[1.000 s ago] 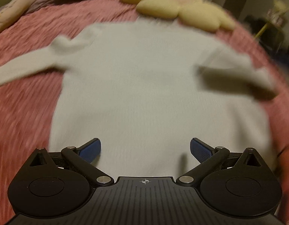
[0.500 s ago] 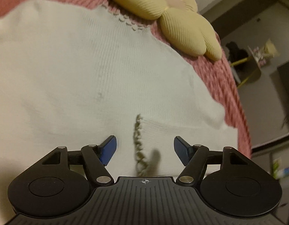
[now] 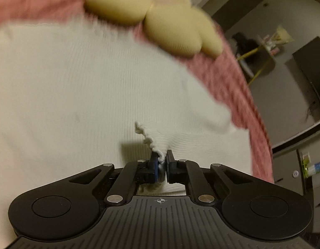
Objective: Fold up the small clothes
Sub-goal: 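Grasp the sweater's side edge with the left gripper while the right gripper lifts the sleeve, then fold the sleeve across the body with the right gripper while the left holds the edge, then release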
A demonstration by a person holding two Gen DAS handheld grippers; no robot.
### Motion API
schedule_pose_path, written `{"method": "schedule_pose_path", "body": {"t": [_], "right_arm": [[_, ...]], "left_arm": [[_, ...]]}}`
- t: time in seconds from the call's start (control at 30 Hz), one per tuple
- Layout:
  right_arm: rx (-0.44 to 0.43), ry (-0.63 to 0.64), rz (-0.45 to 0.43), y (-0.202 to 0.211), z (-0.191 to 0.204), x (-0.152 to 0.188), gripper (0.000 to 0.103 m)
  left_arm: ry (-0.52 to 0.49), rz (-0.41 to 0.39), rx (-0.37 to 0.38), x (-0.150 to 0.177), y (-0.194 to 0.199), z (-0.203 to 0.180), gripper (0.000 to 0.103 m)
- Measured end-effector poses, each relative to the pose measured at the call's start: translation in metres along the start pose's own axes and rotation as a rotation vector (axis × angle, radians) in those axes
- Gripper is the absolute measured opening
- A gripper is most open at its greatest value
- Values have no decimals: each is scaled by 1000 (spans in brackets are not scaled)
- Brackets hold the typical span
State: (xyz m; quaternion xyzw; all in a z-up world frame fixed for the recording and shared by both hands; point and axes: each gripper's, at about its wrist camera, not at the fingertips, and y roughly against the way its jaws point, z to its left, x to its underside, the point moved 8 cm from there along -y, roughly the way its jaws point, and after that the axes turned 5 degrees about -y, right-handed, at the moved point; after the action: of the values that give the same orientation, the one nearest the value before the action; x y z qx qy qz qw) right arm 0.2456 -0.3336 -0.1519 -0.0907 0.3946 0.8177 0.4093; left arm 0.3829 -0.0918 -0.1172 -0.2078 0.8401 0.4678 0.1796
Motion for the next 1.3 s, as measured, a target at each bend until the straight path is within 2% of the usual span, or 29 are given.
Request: {"method": "schedule_pose_path", "body": {"t": [0.1, 0.2, 0.4, 0.5, 0.67, 0.7, 0.73, 0.87, 0.9, 0.93, 0.97, 1.03, 1.1, 1.17, 1.2, 1.3], "right_arm": [[-36, -44, -1, -5, 4, -11, 49], [-91, -117, 12, -20, 9, -20, 49], [-139, -306, 34, -60, 5, -30, 49], [-121, -328, 15, -72, 1, -36, 49], [-112, -328, 1, -86, 2, -48, 47], [-111, -323, 4, -90, 4, -49, 45], [-109, -321, 6, -94, 5, -51, 39], [-124, -368, 10, -110, 6, -56, 32], [-124, -377, 14, -114, 6, -57, 25], [-112, -360, 13, -117, 7, -58, 15], [-84, -315, 4, -119, 8, -60, 12], [-20, -175, -33, -116, 16, -63, 9], [54, 30, -113, -108, 30, -66, 8], [125, 203, -155, -108, 41, -61, 8], [167, 254, -149, -113, 42, -58, 8], [214, 303, -131, -124, 38, -54, 6]], "left_arm": [[-25, -105, -35, -24, 37, 13, 9], [-1, -156, -93, -40, 62, 41, 9], [73, -192, -208, -50, 82, 101, 9], [87, -208, -267, -50, 87, 129, 9], [103, -221, -322, -50, 100, 164, 9], [109, -219, -325, -48, 101, 169, 9], [114, -216, -323, -48, 100, 173, 9], [106, -217, -324, -46, 98, 176, 9], [106, -214, -327, -46, 97, 176, 9], [102, -213, -331, -46, 96, 176, 9], [94, -216, -335, -46, 95, 175, 9], [70, -234, -346, -48, 94, 171, 9], [51, -252, -337, -50, 92, 167, 9], [30, -235, -360, -48, 85, 168, 9], [23, -217, -371, -45, 81, 169, 9], [7, -178, -401, -36, 71, 176, 9]]}}
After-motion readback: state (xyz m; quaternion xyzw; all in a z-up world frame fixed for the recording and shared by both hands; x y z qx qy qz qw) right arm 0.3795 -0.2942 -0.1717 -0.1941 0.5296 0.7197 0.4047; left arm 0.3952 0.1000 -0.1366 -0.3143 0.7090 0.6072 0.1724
